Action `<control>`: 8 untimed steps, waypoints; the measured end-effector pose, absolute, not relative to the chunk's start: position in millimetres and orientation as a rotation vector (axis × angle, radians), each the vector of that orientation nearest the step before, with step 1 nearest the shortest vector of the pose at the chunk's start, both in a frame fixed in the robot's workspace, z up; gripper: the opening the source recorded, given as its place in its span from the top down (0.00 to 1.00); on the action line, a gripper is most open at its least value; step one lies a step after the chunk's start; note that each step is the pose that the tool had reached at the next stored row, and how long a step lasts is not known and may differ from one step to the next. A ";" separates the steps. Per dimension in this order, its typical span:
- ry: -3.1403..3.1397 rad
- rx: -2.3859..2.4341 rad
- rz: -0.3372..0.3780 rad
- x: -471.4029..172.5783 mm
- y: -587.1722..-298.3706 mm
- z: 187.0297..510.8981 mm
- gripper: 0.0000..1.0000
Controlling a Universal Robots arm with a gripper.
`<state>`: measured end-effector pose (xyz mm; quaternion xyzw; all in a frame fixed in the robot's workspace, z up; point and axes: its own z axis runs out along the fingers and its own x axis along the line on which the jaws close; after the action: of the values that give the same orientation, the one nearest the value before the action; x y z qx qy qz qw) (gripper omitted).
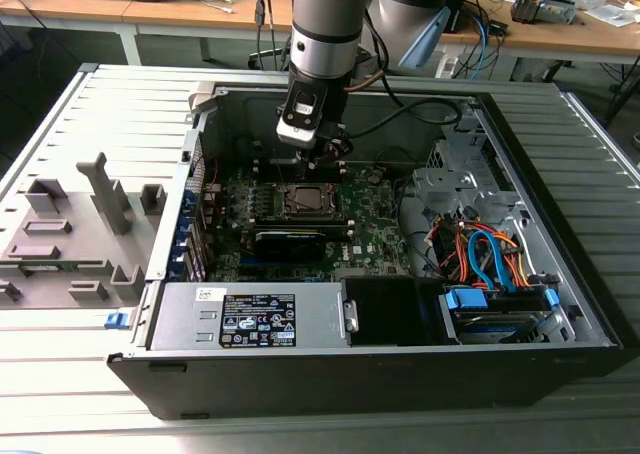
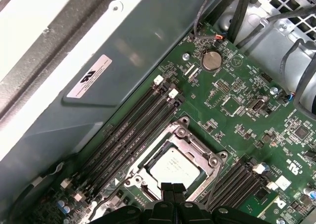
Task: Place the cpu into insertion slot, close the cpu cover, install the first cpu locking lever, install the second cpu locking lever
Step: 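Install the first cpu locking lever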
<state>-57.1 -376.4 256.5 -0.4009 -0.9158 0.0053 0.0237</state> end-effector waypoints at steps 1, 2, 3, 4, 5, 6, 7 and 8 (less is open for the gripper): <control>-2.836 -1.237 0.017 -57.1 -376.4 256.5 0.89; -2.838 -1.233 0.017 -57.1 -376.4 256.5 0.89; -2.840 -1.228 0.017 -57.1 -376.4 256.5 0.89; -2.841 -1.225 0.017 -57.1 -376.4 256.5 0.89; -2.843 -1.222 0.017 -57.1 -376.4 256.5 0.89; -2.845 -1.218 0.017 -57.1 -376.4 256.5 0.89; -2.846 -1.215 0.017 -57.1 -376.4 256.5 0.89; -2.848 -1.211 0.017 -57.1 -376.4 256.5 0.89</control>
<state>-57.1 -376.4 256.5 -0.3912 -0.9200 0.0056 0.0236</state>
